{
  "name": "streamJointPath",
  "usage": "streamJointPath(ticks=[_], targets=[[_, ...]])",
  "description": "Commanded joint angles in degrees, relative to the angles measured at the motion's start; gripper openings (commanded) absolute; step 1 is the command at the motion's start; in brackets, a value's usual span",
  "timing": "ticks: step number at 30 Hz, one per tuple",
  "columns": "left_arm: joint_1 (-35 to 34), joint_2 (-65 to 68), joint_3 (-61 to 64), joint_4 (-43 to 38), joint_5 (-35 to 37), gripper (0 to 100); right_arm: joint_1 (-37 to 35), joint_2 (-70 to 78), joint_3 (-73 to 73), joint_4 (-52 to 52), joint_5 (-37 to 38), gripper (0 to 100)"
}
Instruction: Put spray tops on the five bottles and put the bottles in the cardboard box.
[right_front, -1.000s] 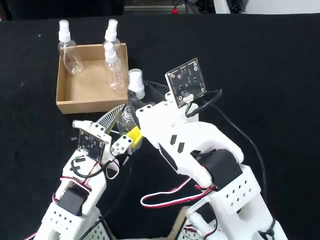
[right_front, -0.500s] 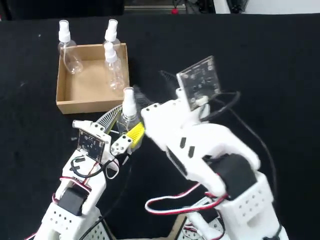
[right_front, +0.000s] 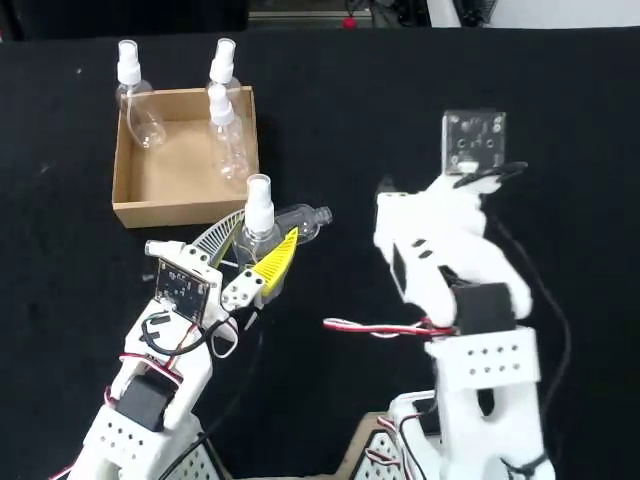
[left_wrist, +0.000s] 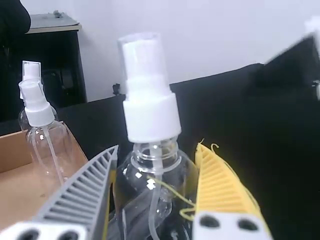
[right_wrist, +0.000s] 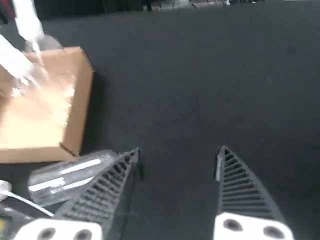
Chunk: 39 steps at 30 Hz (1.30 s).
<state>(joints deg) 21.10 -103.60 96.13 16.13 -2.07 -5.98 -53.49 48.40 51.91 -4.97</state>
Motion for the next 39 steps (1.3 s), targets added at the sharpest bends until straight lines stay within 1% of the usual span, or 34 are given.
streamJointPath(ticks=[1, 3, 7, 9, 13, 16, 19, 21, 23, 26, 29, 33, 35, 39], targets=[[0.40, -0.88, 1.19, 3.87, 0.18, 14, 1.32, -1.98, 7.43, -9.76, -0.53, 22.3], [0.57, -0.88, 1.19, 6.33, 0.00, 14, 1.58, -1.98, 11.47, -14.68, -3.16, 22.3], [-0.66, -0.88, 1.19, 6.68, -0.09, 14, 1.76, -1.98, 16.57, -19.43, -5.36, 22.3], [-4.97, -0.97, 1.19, 5.71, -0.09, 14, 1.76, -1.98, 17.89, -19.78, -5.36, 22.3], [-17.36, -0.88, 1.19, -3.25, 0.44, 14, 1.67, -1.98, 19.30, -19.78, -5.54, 22.3], [-25.27, -0.88, 1.19, -7.56, 0.44, 14, 1.58, -1.89, 19.65, -19.78, -5.63, 22.3], [-30.55, -0.88, 1.19, -12.31, 0.44, 14, 1.67, -1.63, 19.74, -19.78, -5.63, 22.3], [-32.84, -0.88, 1.19, -17.32, 0.44, 14, 1.58, -1.63, 20.00, -19.78, -5.63, 22.3], [-34.15, -0.88, 1.19, -22.07, 0.53, 14, 1.49, -1.98, 20.70, -19.78, -5.63, 22.3], [-34.42, -0.88, 0.92, -26.11, 0.53, 14, 1.49, -1.98, 21.14, -19.78, -5.63, 22.3], [-34.51, -0.79, -1.63, -27.16, 0.53, 14, 1.49, -1.98, 21.14, -19.78, -5.63, 22.3], [-34.24, 1.05, -8.84, -27.08, 0.53, 14, 1.41, -1.98, 21.14, -19.78, -5.63, 22.3], [-34.33, 5.80, -13.67, -27.16, 0.44, 14, 1.41, -1.98, 21.14, -19.78, -5.63, 22.3], [-35.47, 24.09, -25.10, -27.34, 0.35, 14, 1.41, -1.98, 21.14, -19.78, -5.63, 22.3]])
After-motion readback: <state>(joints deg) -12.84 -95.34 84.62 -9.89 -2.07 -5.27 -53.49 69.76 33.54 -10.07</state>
